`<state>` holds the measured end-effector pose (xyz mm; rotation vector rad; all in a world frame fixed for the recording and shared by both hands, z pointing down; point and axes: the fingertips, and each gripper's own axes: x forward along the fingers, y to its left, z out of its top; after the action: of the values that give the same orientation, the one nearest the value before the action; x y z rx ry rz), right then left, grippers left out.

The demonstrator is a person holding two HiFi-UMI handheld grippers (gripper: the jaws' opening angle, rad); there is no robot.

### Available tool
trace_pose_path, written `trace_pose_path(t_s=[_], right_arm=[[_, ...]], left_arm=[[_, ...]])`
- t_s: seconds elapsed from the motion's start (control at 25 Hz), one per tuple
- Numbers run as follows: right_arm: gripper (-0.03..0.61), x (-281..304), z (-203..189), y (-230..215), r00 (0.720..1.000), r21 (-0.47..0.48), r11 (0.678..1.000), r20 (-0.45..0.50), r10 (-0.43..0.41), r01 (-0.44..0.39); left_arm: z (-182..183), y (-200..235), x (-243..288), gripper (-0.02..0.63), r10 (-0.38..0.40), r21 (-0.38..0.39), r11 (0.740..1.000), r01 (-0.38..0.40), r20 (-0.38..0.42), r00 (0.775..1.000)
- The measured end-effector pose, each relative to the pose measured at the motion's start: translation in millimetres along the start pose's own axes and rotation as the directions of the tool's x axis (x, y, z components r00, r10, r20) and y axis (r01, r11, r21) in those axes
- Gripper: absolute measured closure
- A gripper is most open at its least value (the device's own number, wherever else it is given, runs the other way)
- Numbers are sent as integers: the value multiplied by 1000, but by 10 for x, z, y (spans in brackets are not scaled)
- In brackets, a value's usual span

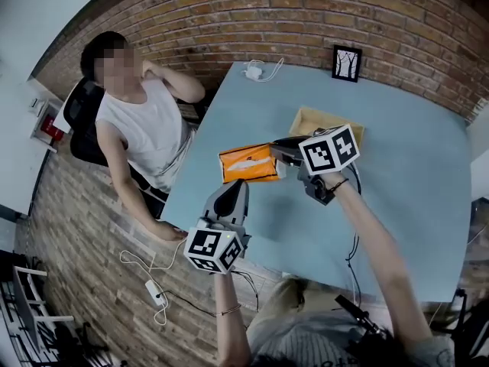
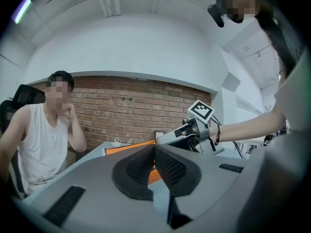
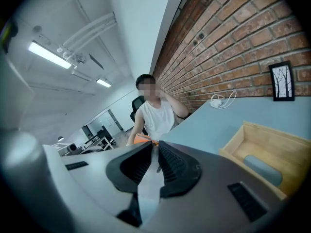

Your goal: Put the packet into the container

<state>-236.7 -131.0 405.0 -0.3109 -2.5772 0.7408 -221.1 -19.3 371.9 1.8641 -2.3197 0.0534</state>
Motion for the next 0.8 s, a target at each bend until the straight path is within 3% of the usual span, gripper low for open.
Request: trace_pose_path(t_s=[0.2,0.48,0.8], right_arm=[[526,-372,199,-206,996,-10,997,51,-78,78],[526,-802,455,-534,973,56,981,129,-189,183],[526,-1209,601,-1036,904,146,918,175,-390,368]], left_arm=[[184,-223,222,606,-81,50,996,80,15,997],[400,-289,566,606,-196,84,978,193,21,980],[331,-296,1040,606,-395,90,914,396,-39,918]])
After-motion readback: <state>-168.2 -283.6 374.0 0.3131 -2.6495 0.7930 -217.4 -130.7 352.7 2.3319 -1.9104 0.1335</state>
